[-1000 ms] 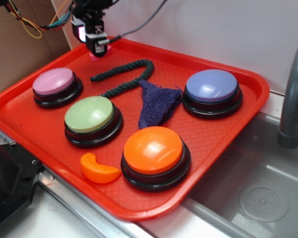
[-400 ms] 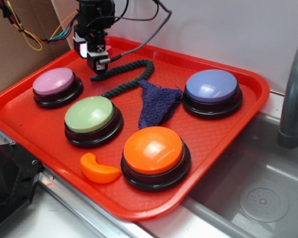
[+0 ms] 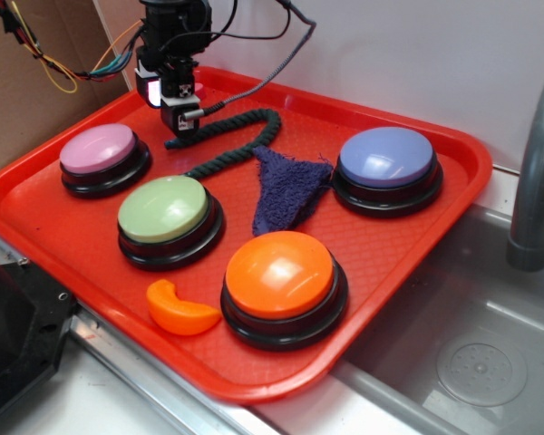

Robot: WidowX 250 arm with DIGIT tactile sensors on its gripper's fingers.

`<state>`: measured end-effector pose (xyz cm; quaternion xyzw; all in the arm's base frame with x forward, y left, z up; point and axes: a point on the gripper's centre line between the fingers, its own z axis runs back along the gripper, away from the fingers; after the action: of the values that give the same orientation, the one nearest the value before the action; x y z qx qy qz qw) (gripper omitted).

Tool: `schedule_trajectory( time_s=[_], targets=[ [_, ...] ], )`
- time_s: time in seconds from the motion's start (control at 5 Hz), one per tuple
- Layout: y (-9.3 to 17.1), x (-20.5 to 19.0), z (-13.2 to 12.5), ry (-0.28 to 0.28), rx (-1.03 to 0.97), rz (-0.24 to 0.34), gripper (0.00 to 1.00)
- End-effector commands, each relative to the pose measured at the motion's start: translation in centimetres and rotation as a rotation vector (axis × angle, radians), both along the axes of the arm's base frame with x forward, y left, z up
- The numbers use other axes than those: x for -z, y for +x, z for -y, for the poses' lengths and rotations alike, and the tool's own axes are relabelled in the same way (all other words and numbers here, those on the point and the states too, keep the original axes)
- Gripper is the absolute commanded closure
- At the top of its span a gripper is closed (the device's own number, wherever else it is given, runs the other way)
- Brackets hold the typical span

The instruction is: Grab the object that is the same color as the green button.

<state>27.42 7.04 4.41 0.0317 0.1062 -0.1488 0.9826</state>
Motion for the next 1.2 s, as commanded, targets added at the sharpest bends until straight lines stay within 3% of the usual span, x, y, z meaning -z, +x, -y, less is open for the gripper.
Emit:
schedule_trajectory(
  time_s=[0.0, 0.2, 0.6, 1.0],
  targets=[
    [1.5, -0.3, 0.7, -0.001, 0.075, 0.096, 0.0],
    [1.9, -1.1, 1.4, -0.062, 0.174, 0.194, 0.0],
    [2.4, -1.8, 2.7, -0.107, 0.214, 0.243, 0.0],
    [4.0, 1.2, 3.4, -0.09, 0.217, 0.133, 0.0]
  ],
)
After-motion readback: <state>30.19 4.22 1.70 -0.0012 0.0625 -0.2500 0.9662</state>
